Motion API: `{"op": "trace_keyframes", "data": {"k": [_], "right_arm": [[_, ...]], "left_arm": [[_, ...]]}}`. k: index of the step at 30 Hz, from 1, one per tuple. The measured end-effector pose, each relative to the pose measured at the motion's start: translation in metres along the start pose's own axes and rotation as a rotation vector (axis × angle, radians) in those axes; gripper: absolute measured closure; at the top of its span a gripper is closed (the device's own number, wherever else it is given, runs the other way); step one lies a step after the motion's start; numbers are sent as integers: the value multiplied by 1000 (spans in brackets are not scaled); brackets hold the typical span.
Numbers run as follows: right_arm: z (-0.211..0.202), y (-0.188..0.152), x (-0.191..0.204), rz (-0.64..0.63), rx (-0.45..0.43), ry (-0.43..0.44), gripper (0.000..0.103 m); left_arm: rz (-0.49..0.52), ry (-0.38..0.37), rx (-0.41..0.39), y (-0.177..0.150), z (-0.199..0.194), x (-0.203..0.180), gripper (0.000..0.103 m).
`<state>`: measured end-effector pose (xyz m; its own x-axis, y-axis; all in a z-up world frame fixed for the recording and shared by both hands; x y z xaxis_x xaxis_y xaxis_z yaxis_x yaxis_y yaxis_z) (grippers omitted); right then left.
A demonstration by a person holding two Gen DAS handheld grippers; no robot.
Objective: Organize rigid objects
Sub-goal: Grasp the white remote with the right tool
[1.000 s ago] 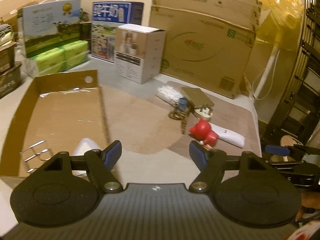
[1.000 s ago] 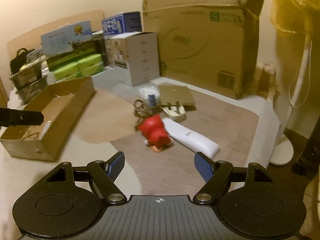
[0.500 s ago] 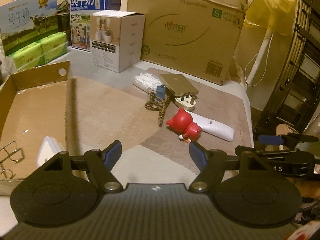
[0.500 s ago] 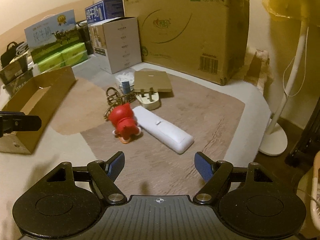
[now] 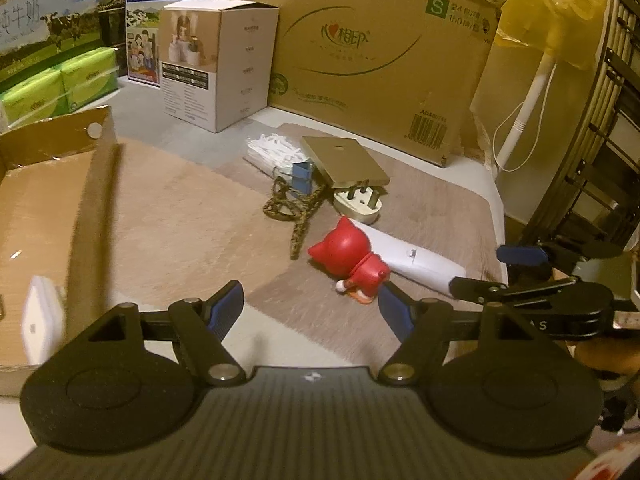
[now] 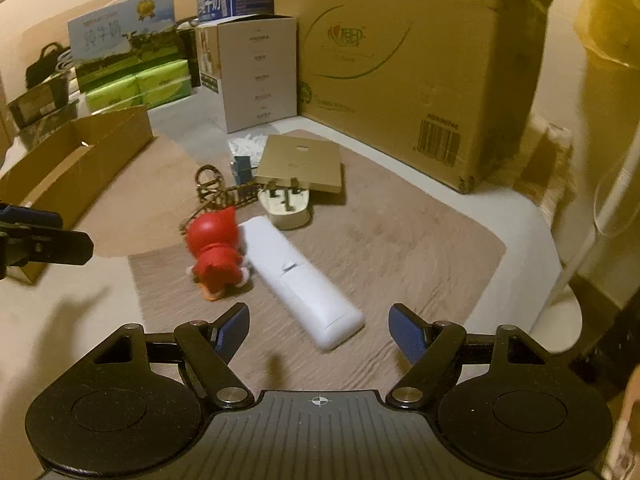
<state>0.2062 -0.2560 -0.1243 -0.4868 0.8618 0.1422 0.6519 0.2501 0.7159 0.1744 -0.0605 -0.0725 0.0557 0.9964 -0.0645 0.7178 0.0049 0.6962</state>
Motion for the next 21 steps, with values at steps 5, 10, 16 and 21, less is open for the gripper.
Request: {"op": "trace_keyframes", "data": {"k": [5, 10, 16, 21], "right_arm": [[24, 6, -12, -103, 47, 86, 27], [47, 7, -13, -188, 103, 162, 32], [67, 11, -8, -225, 121, 220, 46], [68, 12, 0, -198, 115, 225, 59]], "left_arm": [[-8, 0, 9, 2, 19, -13, 31], [-28, -4, 20, 1, 36, -18, 31], [-46, -3, 33, 0, 51, -18, 31], [-66, -13, 37, 0, 57, -17, 31]]}}
Point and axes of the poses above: each gripper's, at about its wrist camera, not at the fingertips, and z roughly the way its jaws point, x to its left, y to its top, the point moved 7 cm from there along z, roughly the way its jaws point, and after that the axes turned 8 degrees about y, right-handed, at the moved point
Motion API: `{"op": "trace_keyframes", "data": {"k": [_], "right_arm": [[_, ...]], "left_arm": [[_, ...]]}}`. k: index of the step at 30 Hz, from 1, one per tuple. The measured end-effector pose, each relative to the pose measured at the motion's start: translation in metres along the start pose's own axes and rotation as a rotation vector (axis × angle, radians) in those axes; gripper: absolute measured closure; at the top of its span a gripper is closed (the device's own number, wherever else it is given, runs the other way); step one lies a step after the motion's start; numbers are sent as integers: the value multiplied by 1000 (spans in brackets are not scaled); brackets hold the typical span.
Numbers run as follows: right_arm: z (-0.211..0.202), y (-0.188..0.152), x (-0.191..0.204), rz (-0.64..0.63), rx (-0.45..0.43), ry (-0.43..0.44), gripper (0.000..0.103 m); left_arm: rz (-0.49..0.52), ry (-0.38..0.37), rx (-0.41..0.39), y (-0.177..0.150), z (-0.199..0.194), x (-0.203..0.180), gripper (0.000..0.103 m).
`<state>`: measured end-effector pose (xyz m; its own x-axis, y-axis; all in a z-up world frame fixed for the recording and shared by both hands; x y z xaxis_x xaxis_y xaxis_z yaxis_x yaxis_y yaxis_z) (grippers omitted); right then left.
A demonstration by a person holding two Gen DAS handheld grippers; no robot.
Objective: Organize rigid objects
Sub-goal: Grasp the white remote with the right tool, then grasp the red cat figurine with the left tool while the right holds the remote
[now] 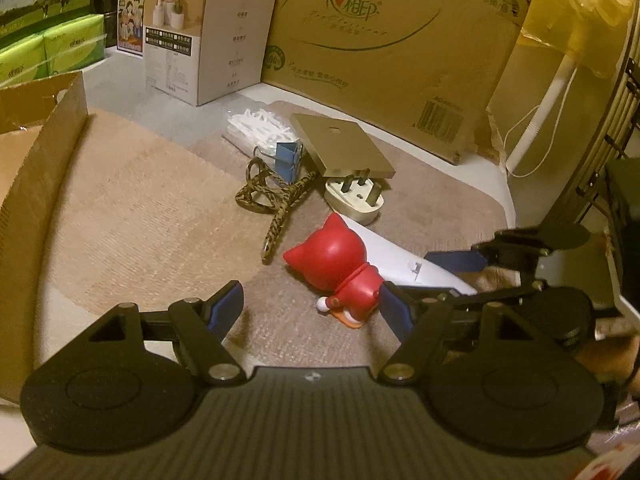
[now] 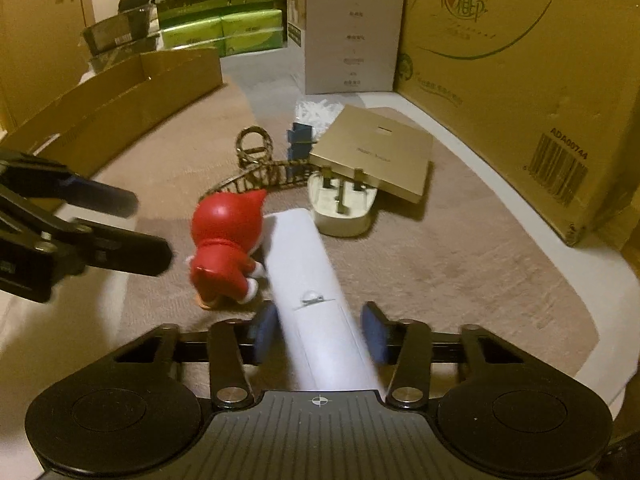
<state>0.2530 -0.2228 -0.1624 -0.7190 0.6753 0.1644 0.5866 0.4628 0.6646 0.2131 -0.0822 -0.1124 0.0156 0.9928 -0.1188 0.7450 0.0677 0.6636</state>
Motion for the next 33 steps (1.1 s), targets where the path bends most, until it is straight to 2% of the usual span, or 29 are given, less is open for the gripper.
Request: {"op": "trace_keyframes", "data": {"k": [4, 10, 16, 21, 23, 30, 33], "right_arm": [[-3, -2, 10, 60, -15, 15, 64], [-10, -8, 25, 153, -31, 37, 65], [-17, -13, 20, 207, -57, -33, 65], [-20, -16, 19, 225, -68, -60, 65], [-19, -16, 19, 220, -67, -71, 65], [-22, -19, 25, 263, -80, -55, 65], [-22, -19, 32, 281, -87, -43, 65]], "left_arm": [[-11, -15, -4, 2, 2, -1, 32], [-18, -36, 5, 6, 14, -8, 34], [-4, -47, 17, 12, 30, -18, 39], [26, -58, 46, 12, 42, -19, 46], [54, -67, 51, 12, 41, -19, 59], [163, -20, 61, 8, 24, 7, 60], [159, -4, 59, 5, 21, 19, 60]]}}
Point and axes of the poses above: each gripper's, at about its wrist camera, not at the fingertips, and z roughly the way its jaws point, x to its left, y to its top, the point moved 7 cm from there along z, roughly the way its jaws point, and after that the axes turned 8 degrees about y, right-handed, at the moved point
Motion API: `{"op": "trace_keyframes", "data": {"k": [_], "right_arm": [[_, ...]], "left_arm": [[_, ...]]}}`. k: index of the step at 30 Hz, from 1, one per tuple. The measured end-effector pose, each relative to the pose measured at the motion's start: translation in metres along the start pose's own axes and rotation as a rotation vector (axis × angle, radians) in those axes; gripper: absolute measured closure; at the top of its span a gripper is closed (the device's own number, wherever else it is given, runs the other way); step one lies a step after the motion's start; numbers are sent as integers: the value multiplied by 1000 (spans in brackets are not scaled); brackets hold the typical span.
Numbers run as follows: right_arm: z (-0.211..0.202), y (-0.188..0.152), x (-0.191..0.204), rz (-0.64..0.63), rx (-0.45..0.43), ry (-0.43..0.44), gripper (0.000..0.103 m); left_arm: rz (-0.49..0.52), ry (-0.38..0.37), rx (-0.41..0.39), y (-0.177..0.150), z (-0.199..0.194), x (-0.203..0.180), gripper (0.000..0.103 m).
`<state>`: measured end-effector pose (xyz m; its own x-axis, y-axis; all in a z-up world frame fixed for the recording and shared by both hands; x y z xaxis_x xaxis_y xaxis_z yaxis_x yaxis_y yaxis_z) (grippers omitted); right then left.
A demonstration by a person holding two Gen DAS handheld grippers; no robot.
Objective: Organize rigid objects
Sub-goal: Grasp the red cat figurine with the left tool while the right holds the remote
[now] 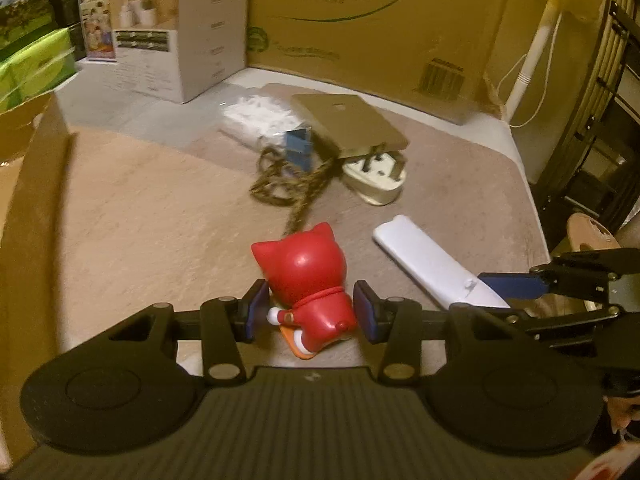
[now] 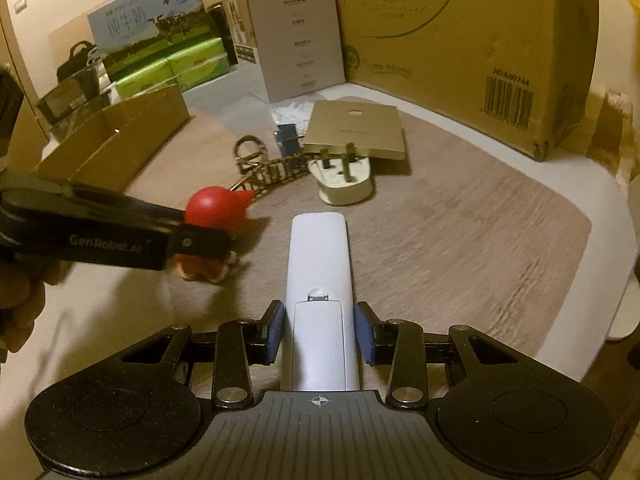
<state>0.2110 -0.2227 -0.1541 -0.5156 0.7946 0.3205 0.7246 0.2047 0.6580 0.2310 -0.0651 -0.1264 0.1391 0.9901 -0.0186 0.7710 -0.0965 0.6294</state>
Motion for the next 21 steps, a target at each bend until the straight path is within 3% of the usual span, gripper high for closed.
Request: {"op": "trace_keyframes", "data": {"k": [4, 13, 21], "right_arm": [[4, 1, 4, -4, -11, -6, 64], [14, 6, 5, -50, -37, -35, 64], [25, 12, 8, -103, -37, -64, 64]], "left_arm": [[-7, 24, -24, 0, 1, 1, 56], [-20, 77, -39, 3, 15, -8, 60], [-16, 72, -38, 1, 12, -4, 61]]}}
Point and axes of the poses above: each gripper's, at about its wrist camera, not at the fingertips, and z roughly the way its jaws point, x to its left, y to its top, the point moved 7 cm from there along z, roughly the way its jaws point, and after that the axes turned 8 degrees about y, right-handed, at the moved point
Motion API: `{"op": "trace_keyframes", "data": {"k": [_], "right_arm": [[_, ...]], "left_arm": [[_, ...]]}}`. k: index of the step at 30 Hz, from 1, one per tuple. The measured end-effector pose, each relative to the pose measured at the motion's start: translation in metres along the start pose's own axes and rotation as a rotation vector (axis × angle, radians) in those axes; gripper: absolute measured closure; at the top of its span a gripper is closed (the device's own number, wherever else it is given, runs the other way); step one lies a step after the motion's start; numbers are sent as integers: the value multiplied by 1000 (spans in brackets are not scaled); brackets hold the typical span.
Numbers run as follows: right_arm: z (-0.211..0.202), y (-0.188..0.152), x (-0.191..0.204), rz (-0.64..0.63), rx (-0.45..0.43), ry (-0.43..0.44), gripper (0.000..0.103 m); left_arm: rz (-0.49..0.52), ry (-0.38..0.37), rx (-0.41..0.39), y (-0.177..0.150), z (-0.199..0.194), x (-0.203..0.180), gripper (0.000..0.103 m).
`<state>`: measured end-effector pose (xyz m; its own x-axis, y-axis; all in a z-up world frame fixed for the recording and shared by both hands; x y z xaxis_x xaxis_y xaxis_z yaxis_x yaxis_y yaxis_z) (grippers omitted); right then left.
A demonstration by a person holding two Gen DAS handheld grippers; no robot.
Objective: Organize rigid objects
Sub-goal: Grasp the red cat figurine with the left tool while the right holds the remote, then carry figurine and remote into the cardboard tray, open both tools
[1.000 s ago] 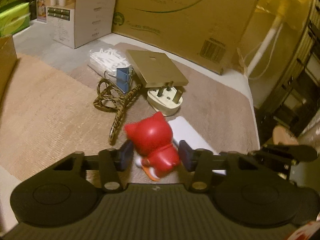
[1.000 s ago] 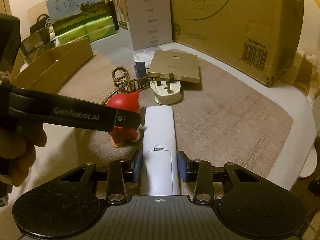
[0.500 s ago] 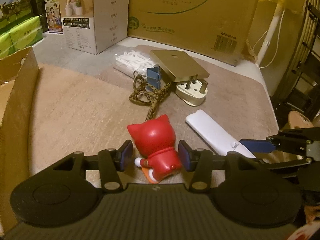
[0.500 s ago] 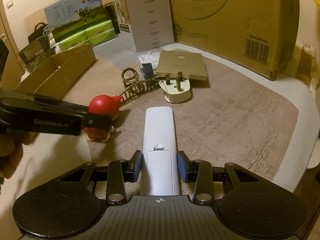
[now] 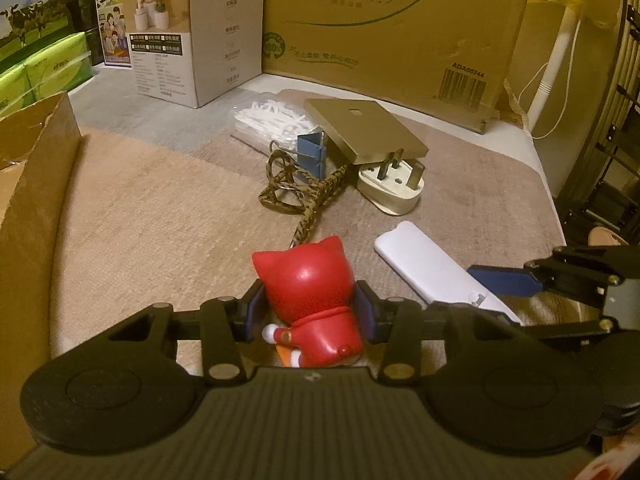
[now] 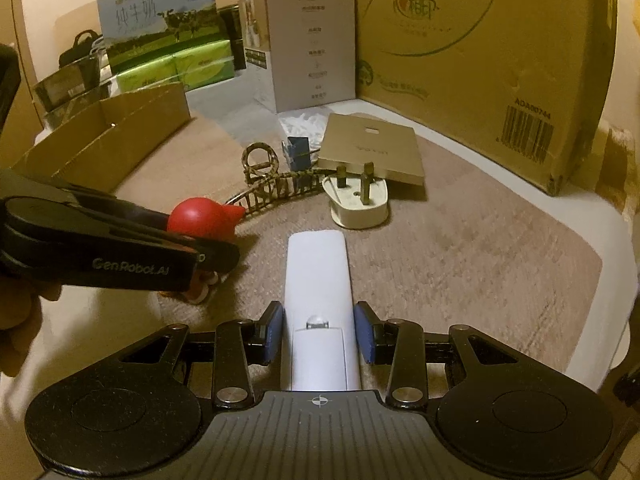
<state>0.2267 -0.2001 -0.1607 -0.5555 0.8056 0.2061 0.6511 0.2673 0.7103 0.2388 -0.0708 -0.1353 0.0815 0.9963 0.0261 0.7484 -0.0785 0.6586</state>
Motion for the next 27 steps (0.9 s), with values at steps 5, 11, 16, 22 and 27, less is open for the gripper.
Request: {"op": "trace_keyframes", "data": {"k": [5, 11, 16, 22, 27], "right_arm": [[2, 2, 3, -22, 18, -26, 64], [-2, 1, 10, 7, 20, -32, 64], [-14, 3, 20, 53, -8, -22, 64], [-30, 8, 34, 96, -46, -8, 64], [-44, 10, 48, 125, -73, 0, 64]], "left_arm": [[-3, -2, 0, -3, -5, 4, 61], [-5, 3, -9, -5, -17, 11, 61], [-4, 3, -22, -7, -31, 16, 61], [-11, -14, -45, -12, -51, 25, 61], [-28, -31, -65, -21, -72, 35, 61]]}}
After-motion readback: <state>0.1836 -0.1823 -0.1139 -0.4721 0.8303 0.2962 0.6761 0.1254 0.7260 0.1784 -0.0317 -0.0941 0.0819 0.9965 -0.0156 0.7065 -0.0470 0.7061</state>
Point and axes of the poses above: each gripper's, at about its wrist camera, not at the fingertips, and z roughly the way its jaws point, x to its left, y to its top, the point moved 7 cm from there along z, roughly the way its jaws point, and after that the axes turned 8 degrees about y, right-handed, at the moved point
